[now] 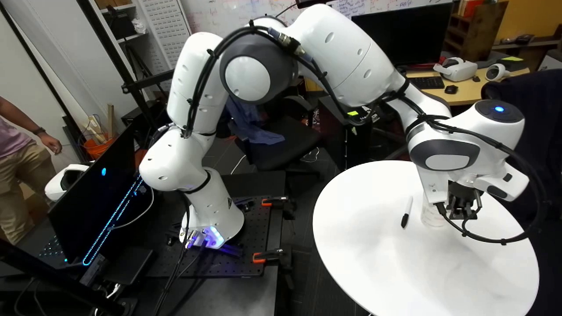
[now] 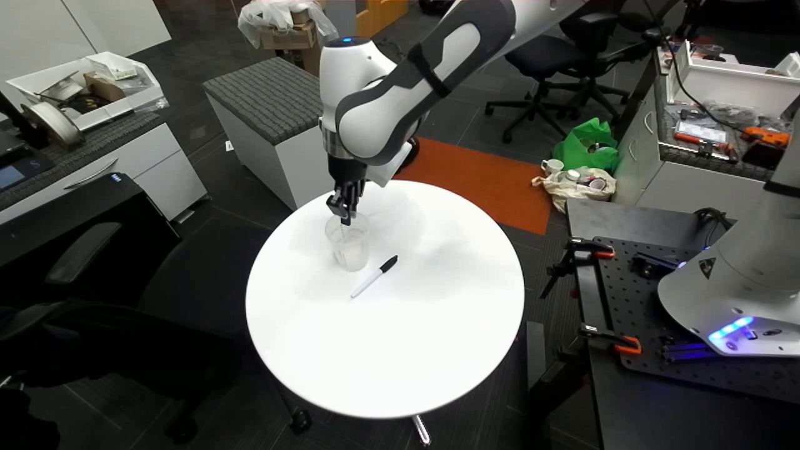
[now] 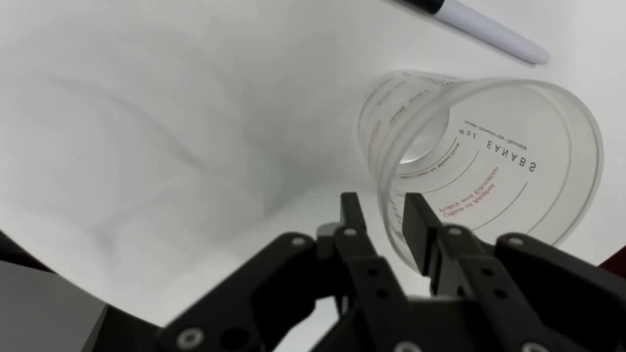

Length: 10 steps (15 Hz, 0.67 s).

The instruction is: Move the cup to the left

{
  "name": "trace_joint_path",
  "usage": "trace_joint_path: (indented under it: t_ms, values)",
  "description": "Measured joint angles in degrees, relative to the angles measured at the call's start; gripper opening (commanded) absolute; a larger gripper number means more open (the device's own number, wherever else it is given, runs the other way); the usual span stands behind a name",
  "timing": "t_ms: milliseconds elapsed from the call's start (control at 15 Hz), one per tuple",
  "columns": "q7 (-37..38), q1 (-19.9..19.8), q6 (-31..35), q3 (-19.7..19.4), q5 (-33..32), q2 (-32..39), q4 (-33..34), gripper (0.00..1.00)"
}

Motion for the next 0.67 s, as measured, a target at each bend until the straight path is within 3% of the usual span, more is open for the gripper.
trace_joint_path:
  t_ms: [667]
  values:
    - [0.10,0.47,-1.74,-0.01,-0.01,0.20,1.25,0.01]
